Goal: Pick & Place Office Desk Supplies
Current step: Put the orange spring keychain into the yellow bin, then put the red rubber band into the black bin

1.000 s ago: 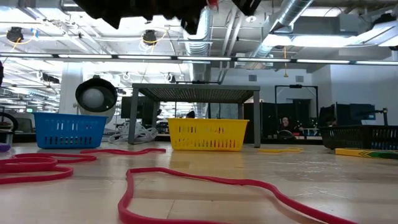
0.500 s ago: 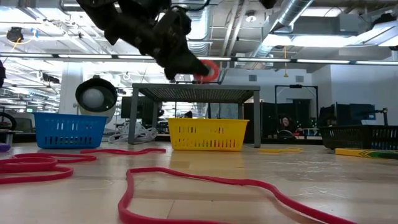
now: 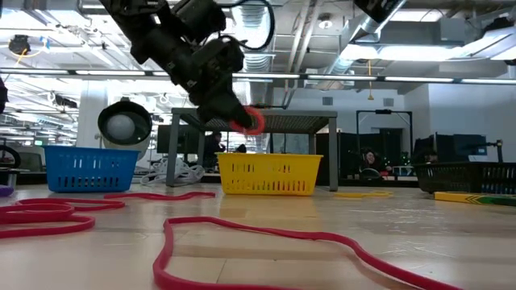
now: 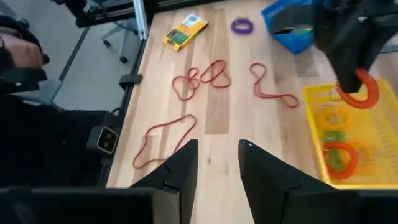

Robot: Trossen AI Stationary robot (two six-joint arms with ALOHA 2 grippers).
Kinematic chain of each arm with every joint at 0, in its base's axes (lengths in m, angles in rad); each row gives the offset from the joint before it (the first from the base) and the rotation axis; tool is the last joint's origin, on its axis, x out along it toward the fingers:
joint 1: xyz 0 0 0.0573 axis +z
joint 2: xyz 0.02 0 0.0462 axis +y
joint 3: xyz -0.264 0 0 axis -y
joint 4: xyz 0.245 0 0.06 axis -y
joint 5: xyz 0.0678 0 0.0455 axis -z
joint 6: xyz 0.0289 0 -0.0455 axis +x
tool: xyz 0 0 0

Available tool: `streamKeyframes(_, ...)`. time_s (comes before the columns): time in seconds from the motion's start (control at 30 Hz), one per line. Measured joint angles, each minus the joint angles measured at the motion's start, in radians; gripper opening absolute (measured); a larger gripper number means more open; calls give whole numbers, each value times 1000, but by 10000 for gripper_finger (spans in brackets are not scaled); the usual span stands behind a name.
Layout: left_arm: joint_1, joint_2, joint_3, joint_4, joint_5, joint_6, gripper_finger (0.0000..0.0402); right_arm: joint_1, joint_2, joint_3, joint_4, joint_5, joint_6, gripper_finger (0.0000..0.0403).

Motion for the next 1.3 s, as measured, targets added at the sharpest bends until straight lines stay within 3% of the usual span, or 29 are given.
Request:
streamKeyframes(0.43,0,139,44,-3,-20,-2,7,54,23,0,35,73,48,111)
streamKeyframes(0.8,0,166,57,-29,-21,0,20,56,23,0,32,73,49,111)
streamKeyframes(0.93,-2,162,57,-27,-21,0,54,56,23,0,35,73,46,111)
streamKeyframes(1.1,-2,161,57,-20,27,5,130,65,23,0,32,73,43,111)
streamKeyframes(1.3,-2,161,57,-16,-17,-18,211,76,23,0,31,73,38,111)
